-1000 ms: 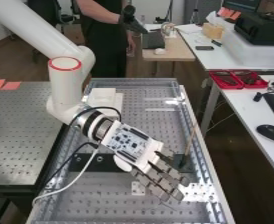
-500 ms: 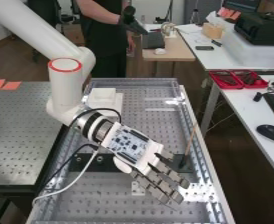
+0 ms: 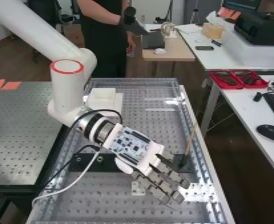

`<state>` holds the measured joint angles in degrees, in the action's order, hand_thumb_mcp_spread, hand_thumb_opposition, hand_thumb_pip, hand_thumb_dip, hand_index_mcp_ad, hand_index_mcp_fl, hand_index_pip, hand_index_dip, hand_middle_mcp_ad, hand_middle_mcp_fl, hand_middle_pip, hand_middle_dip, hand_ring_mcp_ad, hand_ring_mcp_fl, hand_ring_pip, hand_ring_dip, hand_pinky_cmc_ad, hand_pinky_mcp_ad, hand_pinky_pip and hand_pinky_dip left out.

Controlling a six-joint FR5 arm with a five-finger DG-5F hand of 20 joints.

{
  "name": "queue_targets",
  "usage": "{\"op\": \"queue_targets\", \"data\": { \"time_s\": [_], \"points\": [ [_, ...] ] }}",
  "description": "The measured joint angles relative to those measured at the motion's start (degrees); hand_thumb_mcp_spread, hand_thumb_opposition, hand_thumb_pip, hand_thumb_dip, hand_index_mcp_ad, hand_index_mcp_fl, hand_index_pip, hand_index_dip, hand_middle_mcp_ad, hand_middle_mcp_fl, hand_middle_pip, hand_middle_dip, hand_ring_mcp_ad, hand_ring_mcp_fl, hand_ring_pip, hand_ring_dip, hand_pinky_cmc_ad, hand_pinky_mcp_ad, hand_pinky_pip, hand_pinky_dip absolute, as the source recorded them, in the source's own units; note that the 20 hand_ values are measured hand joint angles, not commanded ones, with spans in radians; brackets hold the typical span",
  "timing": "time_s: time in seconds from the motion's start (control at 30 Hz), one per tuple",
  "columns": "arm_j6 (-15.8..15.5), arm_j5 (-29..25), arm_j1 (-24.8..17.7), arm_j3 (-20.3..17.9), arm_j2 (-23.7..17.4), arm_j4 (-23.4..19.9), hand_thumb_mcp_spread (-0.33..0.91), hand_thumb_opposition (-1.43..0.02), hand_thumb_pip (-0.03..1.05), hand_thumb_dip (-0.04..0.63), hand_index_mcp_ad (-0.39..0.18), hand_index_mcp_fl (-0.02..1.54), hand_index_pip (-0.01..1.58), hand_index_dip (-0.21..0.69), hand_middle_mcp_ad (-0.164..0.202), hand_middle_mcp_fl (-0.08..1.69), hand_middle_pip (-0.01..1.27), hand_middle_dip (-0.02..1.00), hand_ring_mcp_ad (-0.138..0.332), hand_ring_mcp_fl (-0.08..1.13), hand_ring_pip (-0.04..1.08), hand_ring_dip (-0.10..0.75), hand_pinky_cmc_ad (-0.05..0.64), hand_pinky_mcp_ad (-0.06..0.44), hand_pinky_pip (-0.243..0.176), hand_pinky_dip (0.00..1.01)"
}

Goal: Grab the drill bit and place it in the clear container

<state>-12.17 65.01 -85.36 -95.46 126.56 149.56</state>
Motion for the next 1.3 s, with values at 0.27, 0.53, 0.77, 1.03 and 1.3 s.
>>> {"op": "queue_targets", "data": {
  "time_s": [0.27,0.53,0.77,1.03,1.3],
  "points": [
    [0.0,0.0,0.0,0.2,0.1,0.0,0.5,-0.83,0.51,0.258,-0.138,0.42,1.19,0.422,0.099,0.19,0.14,0.2,0.176,0.07,0.1,-0.021,0.188,0.105,-0.086,0.12],
    [-0.3,0.5,0.1,0.6,0.1,0.5,0.51,-0.85,0.51,0.264,-0.138,0.46,1.12,0.421,0.101,0.19,0.14,0.2,0.175,0.08,0.1,-0.024,0.182,0.106,-0.086,0.12],
    [-0.9,2.0,0.3,1.3,0.1,1.3,0.51,-0.86,0.54,0.267,-0.141,0.48,1.04,0.41,0.098,0.19,0.14,0.2,0.175,0.08,0.11,-0.014,0.195,0.105,-0.087,0.12],
    [-0.7,2.6,0.4,1.4,0.0,1.6,0.5,-0.9,0.58,0.34,-0.141,0.53,0.93,0.405,0.098,0.19,0.14,0.2,0.176,0.08,0.11,-0.014,0.195,0.105,-0.087,0.12],
    [-0.6,2.3,0.6,0.8,-0.4,1.4,0.46,-0.93,0.64,0.412,-0.141,0.52,0.91,0.394,0.098,0.19,0.14,0.2,0.175,0.08,0.11,-0.014,0.194,0.105,-0.087,0.12]
  ]
}}
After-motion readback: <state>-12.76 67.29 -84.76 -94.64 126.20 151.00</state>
